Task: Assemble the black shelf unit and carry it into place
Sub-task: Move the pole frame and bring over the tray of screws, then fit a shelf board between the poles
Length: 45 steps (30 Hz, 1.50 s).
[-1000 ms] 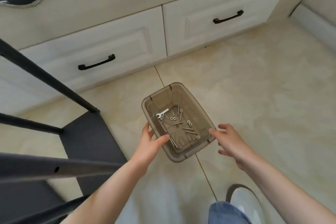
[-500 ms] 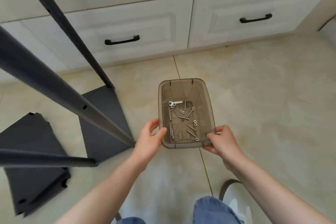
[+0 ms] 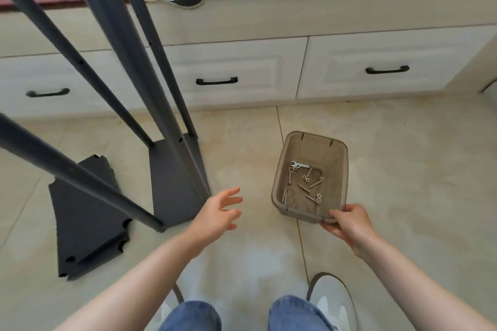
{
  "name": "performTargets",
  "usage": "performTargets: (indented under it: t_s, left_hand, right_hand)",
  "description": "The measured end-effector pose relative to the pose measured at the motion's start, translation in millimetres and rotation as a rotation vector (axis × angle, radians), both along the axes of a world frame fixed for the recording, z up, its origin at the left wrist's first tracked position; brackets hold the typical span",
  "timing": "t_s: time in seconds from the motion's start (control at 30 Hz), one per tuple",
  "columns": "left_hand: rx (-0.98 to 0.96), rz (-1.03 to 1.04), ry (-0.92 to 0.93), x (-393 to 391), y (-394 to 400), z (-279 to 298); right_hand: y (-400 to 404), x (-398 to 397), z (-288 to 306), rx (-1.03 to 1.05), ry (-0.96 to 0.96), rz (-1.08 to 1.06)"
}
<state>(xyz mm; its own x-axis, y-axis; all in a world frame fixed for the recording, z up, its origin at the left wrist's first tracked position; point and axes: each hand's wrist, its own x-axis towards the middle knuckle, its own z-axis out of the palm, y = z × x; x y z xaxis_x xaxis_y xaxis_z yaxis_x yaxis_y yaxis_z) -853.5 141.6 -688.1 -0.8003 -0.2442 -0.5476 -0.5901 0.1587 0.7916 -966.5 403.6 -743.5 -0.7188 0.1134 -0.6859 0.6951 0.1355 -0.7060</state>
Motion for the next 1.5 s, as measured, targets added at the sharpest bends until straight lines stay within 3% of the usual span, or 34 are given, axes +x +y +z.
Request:
performTargets:
  t_s: [0.07, 0.2, 0.3, 0.57, 0.73, 0.87, 1.17, 1.33, 1.4, 1.5]
  left_hand:
    - [-0.017, 0.03, -0.001, 8.8, -9.9, 8.9]
    - [-0.049, 0.141, -0.023, 32.5, -30.0, 22.7]
    - [-0.091, 0.214, -0.046, 55.3, -44.8, 34.0]
    - [-0.235, 0.521, -0.119, 108.2, -88.9, 73.5]
    - [-0.444, 0.498, 0.103, 103.7, -114.2, 93.0]
    - [-0.464, 0.463, 0.247, 99.0, -114.3, 96.5]
    - [-0.374, 0.281, 0.345, 87.8, -54.9, 99.0]
    - [-0.325, 0.09, 0.328, 73.1, -17.1, 96.2]
    - [-0.38, 0.11, 0.272, 67.4, -21.8, 96.1]
    - [-0.412, 0.345, 0.219, 55.4, -50.7, 108.0]
  right_hand:
    - [2.2, -1.6, 7.2, 0.087, -0.003, 0.092]
    - [0.4, -0.2, 35.2, 0.546, 0.084, 0.384]
    - [-15.5, 3.5, 69.7, 0.659, 0.242, 0.521]
    - [-100.9, 45.0, 165.8, 0.354, 0.5, 0.893]
    - [-149.4, 67.0, 198.2, 0.237, 0.559, 1.044]
    - [-176.4, 75.1, 209.3, 0.246, 0.593, 1.048]
    - [-190.7, 100.7, 225.2, 0.071, 0.668, 1.139]
    - [-176.0, 94.3, 229.5, -0.002, 0.706, 0.977]
    - [-166.6, 86.3, 229.2, -0.014, 0.692, 0.982]
    - [-154.4, 80.2, 226.2, -0.005, 0.665, 1.059]
